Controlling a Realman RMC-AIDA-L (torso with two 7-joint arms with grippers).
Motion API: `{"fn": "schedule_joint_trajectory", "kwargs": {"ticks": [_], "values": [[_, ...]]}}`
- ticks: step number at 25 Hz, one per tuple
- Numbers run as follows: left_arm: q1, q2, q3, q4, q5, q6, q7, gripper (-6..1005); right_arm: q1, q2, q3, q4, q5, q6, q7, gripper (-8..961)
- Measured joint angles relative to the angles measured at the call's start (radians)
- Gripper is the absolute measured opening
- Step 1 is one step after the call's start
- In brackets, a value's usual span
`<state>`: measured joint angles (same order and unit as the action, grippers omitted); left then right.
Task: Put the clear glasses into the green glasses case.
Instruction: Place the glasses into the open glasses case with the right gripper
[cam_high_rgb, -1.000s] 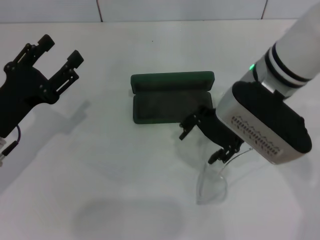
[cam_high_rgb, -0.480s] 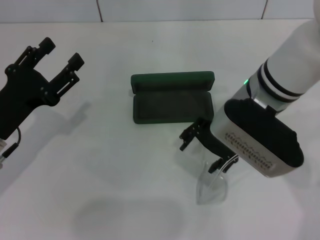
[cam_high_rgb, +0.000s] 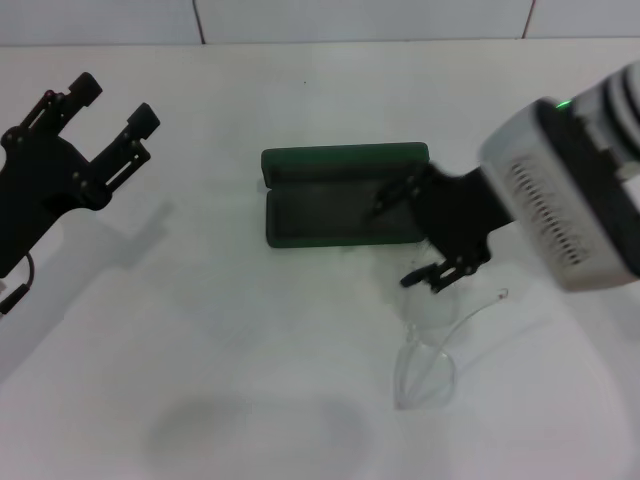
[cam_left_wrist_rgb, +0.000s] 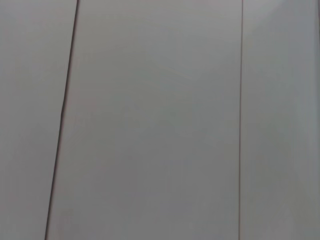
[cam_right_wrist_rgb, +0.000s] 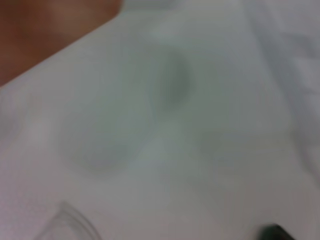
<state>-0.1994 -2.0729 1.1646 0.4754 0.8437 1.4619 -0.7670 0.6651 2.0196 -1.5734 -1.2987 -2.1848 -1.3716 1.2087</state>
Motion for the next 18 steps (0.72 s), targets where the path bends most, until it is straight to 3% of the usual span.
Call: {"fn": "schedule_joint_trajectory", "kwargs": {"ticks": [3, 9, 12, 13, 14, 18], "values": [[0.0, 0.004, 0.0, 0.0, 0.0, -0.001, 0.002, 772, -0.102, 0.005, 0.076, -0.071, 0.061, 0.029, -0.011, 762], [-0.009, 0.007, -0.012, -0.002, 0.0, -0.001, 0.014, 772, -0.256, 0.009, 0.197, -0.044, 0.464, 0.069, -0.114, 761], [-0.023, 0.006, -0.013, -0.01, 0.001, -0.002, 0.021, 772, -0.332, 0.006, 0.221, 0.08, 0.701, 0.073, -0.257, 761], [-0.025, 0.006, -0.013, -0.011, 0.001, -0.002, 0.023, 772, -0.332, 0.006, 0.221, 0.08, 0.701, 0.073, -0.257, 760], [-0.025, 0.006, -0.013, -0.012, 0.001, -0.002, 0.025, 772, -0.365, 0.004, 0.228, 0.244, 0.928, 0.067, -0.409, 760], [-0.027, 0.002, -0.013, -0.014, 0.001, -0.002, 0.03, 772, -0.367, -0.004, 0.253, 0.494, 1.137, -0.023, -0.528, 761]]}}
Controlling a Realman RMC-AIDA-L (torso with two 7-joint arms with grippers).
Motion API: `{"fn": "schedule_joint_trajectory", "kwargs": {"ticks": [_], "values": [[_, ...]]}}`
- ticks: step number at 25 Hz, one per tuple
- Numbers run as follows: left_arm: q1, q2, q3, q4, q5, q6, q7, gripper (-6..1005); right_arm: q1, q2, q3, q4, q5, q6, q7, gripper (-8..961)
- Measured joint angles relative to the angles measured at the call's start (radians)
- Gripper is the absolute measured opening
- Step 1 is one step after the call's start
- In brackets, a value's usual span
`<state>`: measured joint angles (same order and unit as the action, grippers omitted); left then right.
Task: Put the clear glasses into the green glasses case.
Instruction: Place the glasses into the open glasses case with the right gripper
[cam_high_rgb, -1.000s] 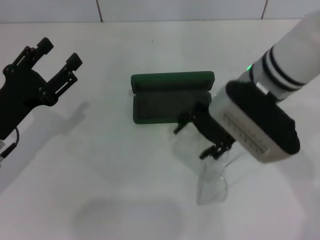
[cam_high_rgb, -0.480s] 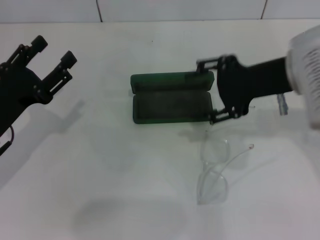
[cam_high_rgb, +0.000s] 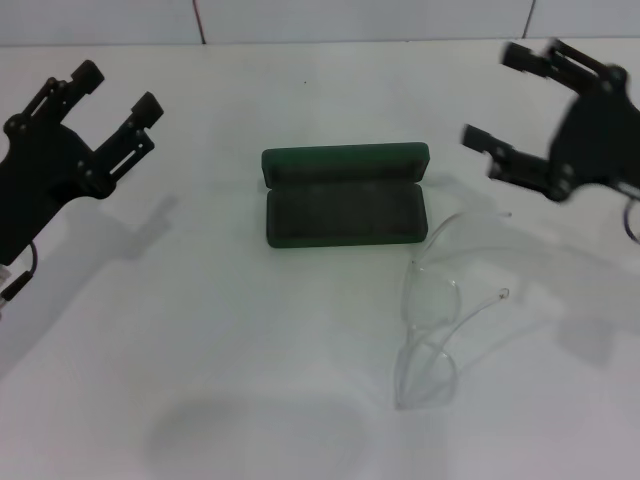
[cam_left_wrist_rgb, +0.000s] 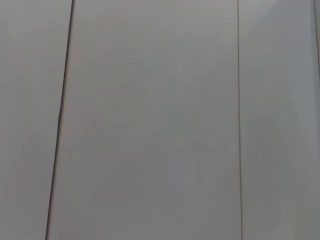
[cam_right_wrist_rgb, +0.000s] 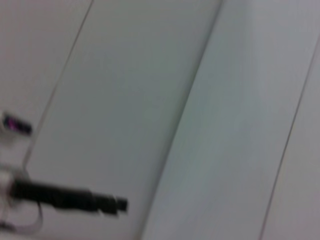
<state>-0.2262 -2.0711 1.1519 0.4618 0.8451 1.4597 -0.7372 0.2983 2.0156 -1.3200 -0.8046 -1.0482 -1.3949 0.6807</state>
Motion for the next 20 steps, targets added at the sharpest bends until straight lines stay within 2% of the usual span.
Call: {"fn": "schedule_joint_trajectory", "kwargs": {"ticks": [3, 5, 7, 11, 13, 16, 20], "values": [[-0.011, -0.002, 0.0, -0.009, 0.0, -0.002, 0.008, 772, 0.008, -0.009, 0.06, 0.12, -0.006, -0.171, -0.012, 761], [-0.017, -0.001, 0.0, -0.015, 0.0, -0.005, 0.01, 772, 0.003, -0.02, 0.101, 0.147, -0.046, -0.274, 0.014, 760], [-0.026, -0.001, 0.0, -0.022, 0.0, -0.012, 0.01, 772, -0.007, -0.037, 0.135, 0.158, -0.083, -0.343, 0.06, 760], [-0.039, -0.004, 0.0, -0.029, 0.0, -0.022, 0.019, 772, 0.012, -0.097, 0.175, 0.249, -0.199, -0.41, 0.172, 759], [-0.054, -0.008, 0.003, -0.039, 0.002, -0.026, 0.03, 772, 0.032, -0.111, 0.175, 0.298, -0.253, -0.418, 0.203, 758], [-0.082, -0.009, 0.003, -0.063, 0.011, -0.028, 0.038, 772, 0.053, -0.11, 0.174, 0.382, -0.304, -0.373, 0.232, 757], [-0.117, -0.008, 0.005, -0.097, 0.014, -0.032, 0.055, 772, 0.064, -0.076, 0.168, 0.402, -0.382, -0.278, 0.247, 756]]}}
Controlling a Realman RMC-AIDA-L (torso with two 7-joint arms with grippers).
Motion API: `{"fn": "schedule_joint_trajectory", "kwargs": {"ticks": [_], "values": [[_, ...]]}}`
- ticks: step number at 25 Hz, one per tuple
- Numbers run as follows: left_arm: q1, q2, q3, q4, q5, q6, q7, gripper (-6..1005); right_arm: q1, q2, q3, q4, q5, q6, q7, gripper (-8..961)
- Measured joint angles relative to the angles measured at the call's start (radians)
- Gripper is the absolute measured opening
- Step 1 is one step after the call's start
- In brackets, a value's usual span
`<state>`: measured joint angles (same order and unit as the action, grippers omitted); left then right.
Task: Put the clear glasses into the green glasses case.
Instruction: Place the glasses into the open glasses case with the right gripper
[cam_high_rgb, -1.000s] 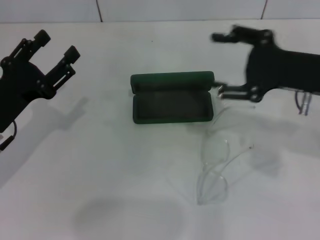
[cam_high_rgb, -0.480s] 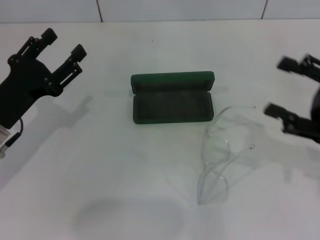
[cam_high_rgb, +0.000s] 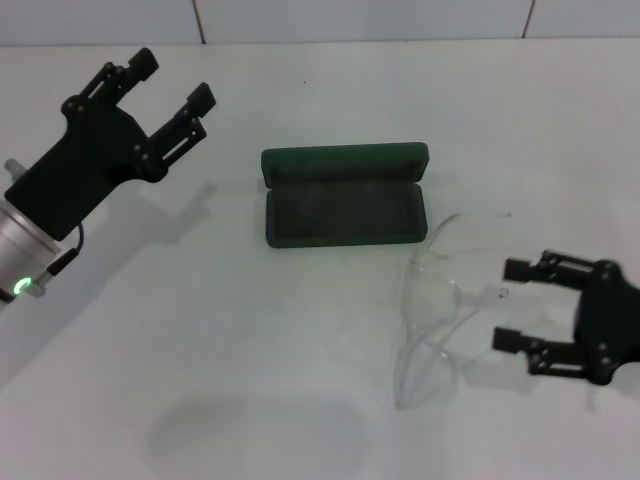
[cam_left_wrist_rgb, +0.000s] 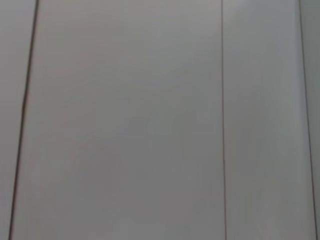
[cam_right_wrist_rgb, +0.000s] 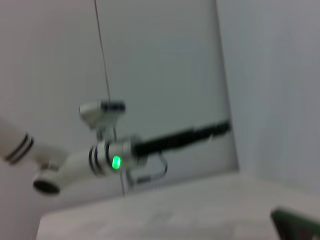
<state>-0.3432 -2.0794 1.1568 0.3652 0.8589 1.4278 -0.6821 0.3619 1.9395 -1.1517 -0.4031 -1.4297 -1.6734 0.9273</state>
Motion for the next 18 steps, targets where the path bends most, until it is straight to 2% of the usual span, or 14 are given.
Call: {"fn": "schedule_joint_trajectory", "kwargs": {"ticks": [9, 12, 18], "values": [[-0.013, 0.001, 0.004, 0.002, 0.003, -0.008, 0.006, 771, 0.057, 0.065, -0.002, 0.001, -0.15, 0.075, 0.035, 754], [-0.014, 0.001, 0.001, 0.003, 0.003, -0.008, 0.012, 771, 0.097, 0.074, -0.01, 0.002, -0.191, 0.076, 0.045, 753], [-0.014, 0.0, -0.002, 0.002, 0.003, -0.008, 0.019, 771, 0.135, 0.077, -0.037, 0.004, -0.198, 0.081, 0.051, 751]]}}
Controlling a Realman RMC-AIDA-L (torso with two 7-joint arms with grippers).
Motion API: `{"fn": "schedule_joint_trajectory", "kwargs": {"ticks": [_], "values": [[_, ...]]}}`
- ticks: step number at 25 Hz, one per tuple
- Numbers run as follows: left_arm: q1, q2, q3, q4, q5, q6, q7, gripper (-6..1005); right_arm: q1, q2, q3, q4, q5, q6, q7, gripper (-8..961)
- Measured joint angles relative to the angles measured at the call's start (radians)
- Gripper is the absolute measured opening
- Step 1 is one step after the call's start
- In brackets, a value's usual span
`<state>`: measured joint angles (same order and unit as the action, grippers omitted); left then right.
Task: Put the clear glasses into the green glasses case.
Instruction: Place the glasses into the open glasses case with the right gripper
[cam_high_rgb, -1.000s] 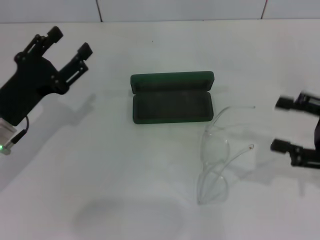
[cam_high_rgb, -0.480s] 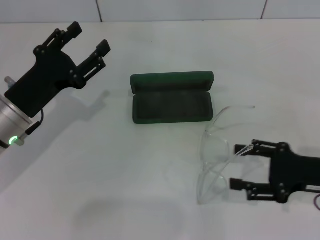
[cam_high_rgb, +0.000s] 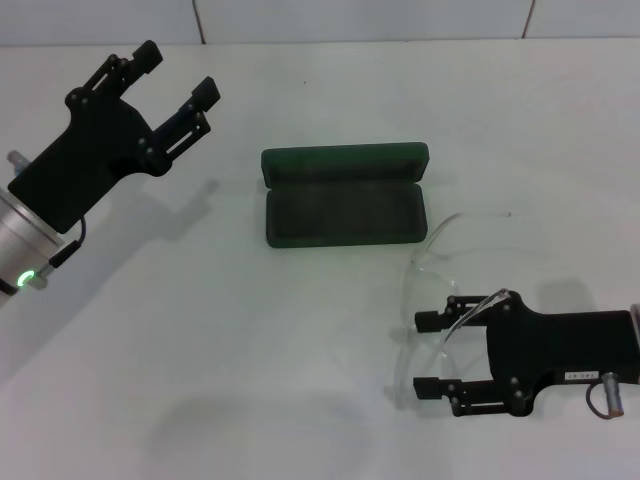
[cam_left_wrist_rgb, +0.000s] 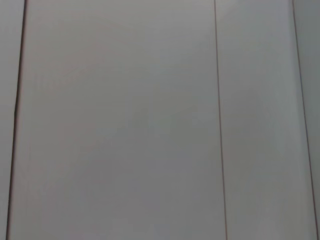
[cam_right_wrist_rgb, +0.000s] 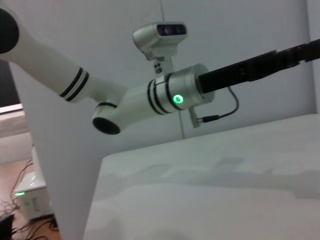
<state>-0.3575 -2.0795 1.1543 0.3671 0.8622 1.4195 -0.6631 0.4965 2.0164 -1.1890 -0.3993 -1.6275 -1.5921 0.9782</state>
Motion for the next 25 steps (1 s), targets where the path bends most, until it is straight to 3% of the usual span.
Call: {"fn": "schedule_joint_trajectory", "kwargs": {"ticks": [5, 10, 13, 19, 25], "values": [[0.004, 0.0, -0.001, -0.003, 0.0, 0.0, 0.0, 771, 0.003, -0.001, -0.015, 0.0, 0.0, 0.008, -0.005, 750], [0.006, -0.002, -0.001, -0.005, 0.0, 0.001, 0.002, 771, -0.002, -0.001, -0.015, -0.005, 0.002, 0.016, -0.024, 565], [0.009, -0.004, -0.001, -0.005, 0.0, 0.001, 0.002, 771, -0.003, -0.001, -0.014, -0.005, 0.001, 0.021, -0.029, 330], [0.011, -0.005, -0.001, -0.005, 0.0, 0.004, 0.002, 771, -0.006, 0.0, -0.007, -0.011, 0.011, 0.02, -0.081, 100], [0.012, -0.007, 0.005, -0.007, 0.0, 0.01, 0.002, 771, 0.004, -0.001, 0.024, -0.003, 0.051, 0.083, -0.004, 24]]}}
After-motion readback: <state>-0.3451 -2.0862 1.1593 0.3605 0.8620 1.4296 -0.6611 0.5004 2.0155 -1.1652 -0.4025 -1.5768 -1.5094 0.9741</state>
